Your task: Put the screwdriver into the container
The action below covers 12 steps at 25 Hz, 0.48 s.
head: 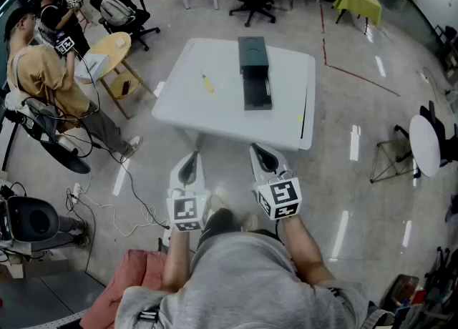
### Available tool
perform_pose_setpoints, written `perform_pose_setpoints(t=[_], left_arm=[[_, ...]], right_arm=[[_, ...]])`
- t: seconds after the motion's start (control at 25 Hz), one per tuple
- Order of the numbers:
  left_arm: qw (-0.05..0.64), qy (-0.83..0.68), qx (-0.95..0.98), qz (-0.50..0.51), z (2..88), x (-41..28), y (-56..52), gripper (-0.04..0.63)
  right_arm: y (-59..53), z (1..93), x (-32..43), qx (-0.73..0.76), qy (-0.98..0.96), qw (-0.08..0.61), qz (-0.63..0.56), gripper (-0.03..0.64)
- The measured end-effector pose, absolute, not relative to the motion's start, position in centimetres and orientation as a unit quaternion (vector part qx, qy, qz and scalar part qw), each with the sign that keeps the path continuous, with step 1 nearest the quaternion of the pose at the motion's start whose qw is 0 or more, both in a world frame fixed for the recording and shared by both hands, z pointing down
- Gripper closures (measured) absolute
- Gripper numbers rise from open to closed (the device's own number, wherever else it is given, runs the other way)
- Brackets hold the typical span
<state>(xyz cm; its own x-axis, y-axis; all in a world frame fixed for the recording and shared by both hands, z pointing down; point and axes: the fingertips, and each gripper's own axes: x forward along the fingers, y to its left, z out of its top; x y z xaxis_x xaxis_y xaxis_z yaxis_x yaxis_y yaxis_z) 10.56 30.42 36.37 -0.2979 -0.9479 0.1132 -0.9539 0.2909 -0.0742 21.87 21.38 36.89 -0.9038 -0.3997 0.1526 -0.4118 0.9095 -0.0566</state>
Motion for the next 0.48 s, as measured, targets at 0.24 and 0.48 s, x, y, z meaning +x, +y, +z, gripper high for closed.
perform_pose_setpoints(t=[0.24, 0.48], left_arm=[[0.023, -0.804, 0.591, 0.064, 35.7, 10.76, 30.32, 0.583], [0.022, -0.802, 0.594, 0.064, 35.98, 10.6, 29.69, 0.583]], right_arm=[[21.28, 36.28, 21.94, 0.206, -0.975, 0.072, 0.043, 0.614], [21.07, 36.57, 21.91, 0.205, -0.975, 0.071, 0.046, 0.614]])
